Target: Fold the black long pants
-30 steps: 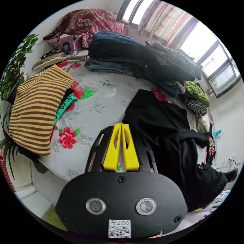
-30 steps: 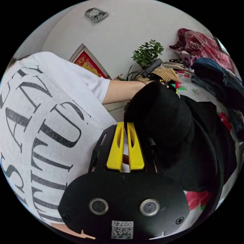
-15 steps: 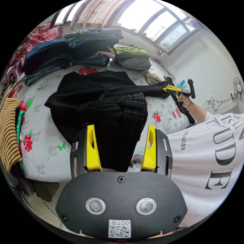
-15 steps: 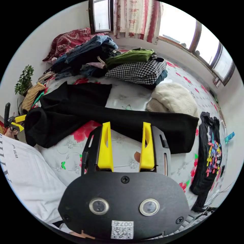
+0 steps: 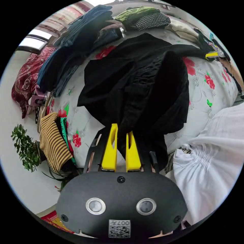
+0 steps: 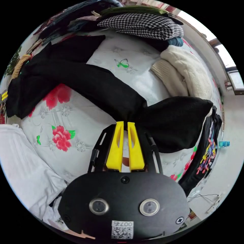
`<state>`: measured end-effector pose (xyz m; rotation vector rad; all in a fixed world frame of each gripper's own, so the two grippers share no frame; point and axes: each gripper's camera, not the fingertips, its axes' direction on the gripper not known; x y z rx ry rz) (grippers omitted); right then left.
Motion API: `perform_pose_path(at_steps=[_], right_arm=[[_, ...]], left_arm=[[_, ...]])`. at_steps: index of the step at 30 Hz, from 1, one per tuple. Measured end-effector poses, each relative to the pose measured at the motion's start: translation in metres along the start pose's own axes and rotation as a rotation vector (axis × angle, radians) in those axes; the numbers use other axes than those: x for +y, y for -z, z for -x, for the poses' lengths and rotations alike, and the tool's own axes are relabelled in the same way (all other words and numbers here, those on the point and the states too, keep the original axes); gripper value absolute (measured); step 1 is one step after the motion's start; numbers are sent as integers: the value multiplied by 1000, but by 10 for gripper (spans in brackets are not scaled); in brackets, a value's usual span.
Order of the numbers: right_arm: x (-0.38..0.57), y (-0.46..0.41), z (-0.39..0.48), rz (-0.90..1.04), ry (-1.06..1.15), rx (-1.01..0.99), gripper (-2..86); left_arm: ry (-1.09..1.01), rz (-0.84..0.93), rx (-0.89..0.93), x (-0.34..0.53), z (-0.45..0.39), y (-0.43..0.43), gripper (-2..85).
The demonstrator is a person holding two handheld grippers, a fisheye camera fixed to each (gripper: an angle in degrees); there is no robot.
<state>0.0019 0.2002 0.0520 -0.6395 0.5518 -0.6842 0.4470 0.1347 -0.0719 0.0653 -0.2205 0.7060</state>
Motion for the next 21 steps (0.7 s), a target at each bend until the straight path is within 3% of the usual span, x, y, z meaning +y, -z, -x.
perform_pose_path(at_steps=[1, 6, 7, 10, 12, 16, 21], right_arm=[[14, 0, 11, 25, 48, -31, 21], [115, 4, 80, 248, 168, -627, 31], [118, 13, 79, 224, 161, -648, 34], [112, 80, 31, -171, -20, -677, 51], [86, 112, -7, -455, -190, -586, 64], [-11, 108, -21, -541, -232, -435, 82], [-175, 75, -26, -498, -279, -472, 100]], left_arm=[[58, 35, -3, 15, 18, -5, 37], [282, 47, 73, 68, 80, -19, 32], [305, 44, 85, 74, 89, -22, 31], [334, 24, 124, 74, 103, -29, 30], [352, 9, 137, 68, 106, -32, 27], [294, -19, 101, 58, 101, -22, 12], [249, -92, 136, 88, 107, 11, -2]])
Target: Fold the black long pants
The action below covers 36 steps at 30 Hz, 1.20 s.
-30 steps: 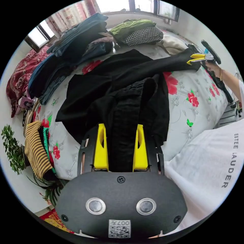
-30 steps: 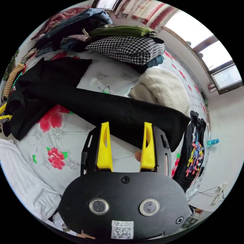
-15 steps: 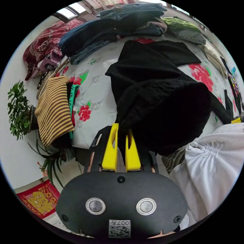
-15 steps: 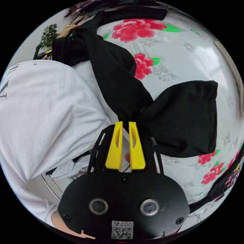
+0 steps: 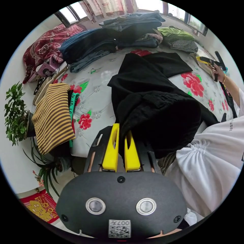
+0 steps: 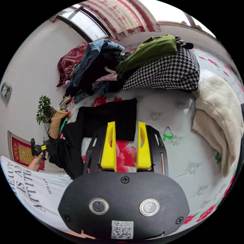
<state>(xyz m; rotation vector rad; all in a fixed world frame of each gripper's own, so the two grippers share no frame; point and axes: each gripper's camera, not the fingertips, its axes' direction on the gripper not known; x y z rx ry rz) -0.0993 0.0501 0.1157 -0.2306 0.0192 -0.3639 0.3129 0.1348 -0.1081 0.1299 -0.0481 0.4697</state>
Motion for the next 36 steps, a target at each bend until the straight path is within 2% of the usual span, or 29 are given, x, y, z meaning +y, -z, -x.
perform_pose_path(at_steps=[7, 9, 10, 11, 12, 14, 16, 18, 20, 22, 23, 24, 26, 27, 28, 32, 36], right_arm=[[-61, -108, 11, 184, -30, 29, 109], [-57, -103, 28, 151, 4, 265, 68], [-57, -98, 32, 158, 42, 256, 59], [-57, -75, 37, 137, 99, 195, 41], [-53, -35, 41, 39, 151, 116, 30], [-35, 42, 47, -148, 179, 83, 19], [0, 121, 61, -316, 241, 157, 13], [66, 207, 79, -451, 318, 322, 10], [121, 243, 82, -466, 327, 465, 11], [172, 249, 65, -348, 226, 588, 15], [205, 237, 43, -203, 107, 611, 19], [238, 217, 17, -26, -32, 608, 23], [290, 190, -10, 176, -216, 584, 31], [317, 182, -14, 214, -291, 579, 36], [327, 182, -13, 203, -321, 582, 38], [348, 206, 2, -149, -438, 531, 58], [293, 170, -2, -161, -420, 389, 81]], left_arm=[[132, -47, 113, 32, 32, 21, -6], [131, -39, 125, 25, 40, 21, -6], [122, -40, 136, 18, 46, 21, -6], [107, -49, 151, 10, 53, 23, -6], [98, -56, 157, 7, 56, 26, -6], [55, -111, 159, -3, 66, 42, -6], [23, -178, 162, -4, 74, 62, -6], [-14, -249, 155, -2, 80, 81, -6], [-103, -304, 141, 1, 83, 91, -4], [-163, -281, 105, -2, 83, 80, 0], [-183, -250, 89, -5, 86, 66, 3], [-184, -229, 96, -7, 89, 58, 5], [-137, -160, 147, -9, 112, 32, 20], [-118, -151, 163, -9, 119, 30, 25], [-81, -134, 199, -10, 136, 31, 32], [55, -183, 154, -19, 183, 69, 39], [30, -193, 52, -58, 190, 98, 30]])
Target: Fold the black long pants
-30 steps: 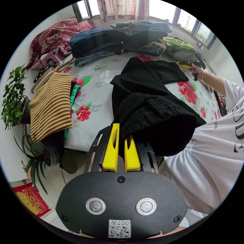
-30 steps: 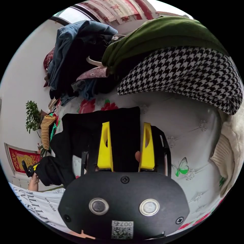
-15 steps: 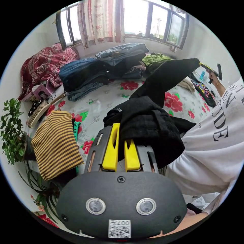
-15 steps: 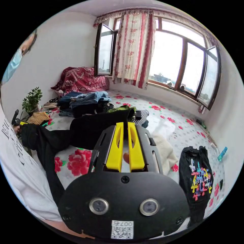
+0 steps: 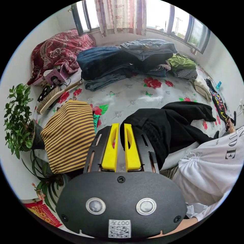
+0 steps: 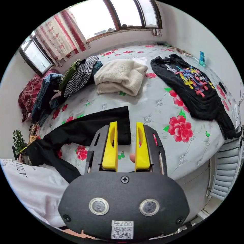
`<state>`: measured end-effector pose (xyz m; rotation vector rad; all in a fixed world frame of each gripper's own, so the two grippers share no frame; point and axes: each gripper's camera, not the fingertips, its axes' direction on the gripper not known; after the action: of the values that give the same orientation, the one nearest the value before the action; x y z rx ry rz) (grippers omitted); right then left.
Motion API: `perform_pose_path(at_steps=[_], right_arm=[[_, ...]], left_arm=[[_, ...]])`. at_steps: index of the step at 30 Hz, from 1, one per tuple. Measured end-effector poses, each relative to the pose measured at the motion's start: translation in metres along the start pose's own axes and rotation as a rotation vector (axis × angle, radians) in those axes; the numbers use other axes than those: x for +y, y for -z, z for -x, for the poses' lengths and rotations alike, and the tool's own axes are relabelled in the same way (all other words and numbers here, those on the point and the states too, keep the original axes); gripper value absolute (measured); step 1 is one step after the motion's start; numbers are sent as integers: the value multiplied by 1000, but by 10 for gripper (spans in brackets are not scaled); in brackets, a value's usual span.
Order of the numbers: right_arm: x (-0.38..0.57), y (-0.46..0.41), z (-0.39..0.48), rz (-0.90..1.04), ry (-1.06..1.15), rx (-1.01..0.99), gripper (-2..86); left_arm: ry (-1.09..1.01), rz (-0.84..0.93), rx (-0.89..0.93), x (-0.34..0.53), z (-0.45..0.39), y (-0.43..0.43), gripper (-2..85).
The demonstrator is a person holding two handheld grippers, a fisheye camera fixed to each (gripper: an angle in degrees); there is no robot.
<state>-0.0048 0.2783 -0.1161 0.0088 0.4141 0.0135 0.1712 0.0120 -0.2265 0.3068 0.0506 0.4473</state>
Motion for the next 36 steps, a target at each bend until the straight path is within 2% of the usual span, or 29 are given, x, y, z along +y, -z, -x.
perform_pose_path(at_steps=[4, 5, 7, 10, 12, 14, 16, 18, 21, 24, 25, 27, 29, 32, 36], right_arm=[[-40, -51, 33, 78, 37, 34, 101], [-51, -69, 39, 101, 30, 56, 105], [-64, -95, 44, 146, 1, 84, 113], [-74, -140, 49, 261, -62, 141, 120], [-70, -146, 63, 205, -88, 168, 112], [-70, -147, 74, 239, -67, 185, 95], [-71, -133, 81, 257, -15, 225, 72], [-61, -82, 84, 125, 87, 260, 44], [-32, -35, 56, 20, -2, 309, 23], [-1, -51, 25, 114, -151, 277, 12], [3, -57, 23, 141, -162, 281, 10], [12, -70, 34, 143, -164, 301, 5], [11, -77, 48, 131, -151, 327, 3], [2, -89, 71, 184, -70, 411, 1], [2, -94, 87, 198, 7, 460, 0]], left_arm=[[29, -2, -178, -49, 9, 30, 0], [49, -21, -172, -58, 15, 37, 2], [59, -32, -73, -74, 23, 35, 14], [73, 68, 134, -111, 32, -8, 81], [119, 156, 237, -130, 35, -53, 111], [139, 405, 333, -140, 20, -131, 124], [100, 488, 327, -136, -1, -154, 96], [34, 426, 339, -123, -23, -136, 74], [-141, 458, 331, -71, -63, -100, 62], [-206, 549, 493, -14, -80, -87, 62], [-168, 534, 574, 0, -74, -82, 66], [-71, 474, 599, 10, -57, -72, 75], [17, 351, 522, 4, -39, -54, 87], [25, 219, 413, -18, -28, -26, 108], [132, 5, 378, -34, 3, 9, 101]])
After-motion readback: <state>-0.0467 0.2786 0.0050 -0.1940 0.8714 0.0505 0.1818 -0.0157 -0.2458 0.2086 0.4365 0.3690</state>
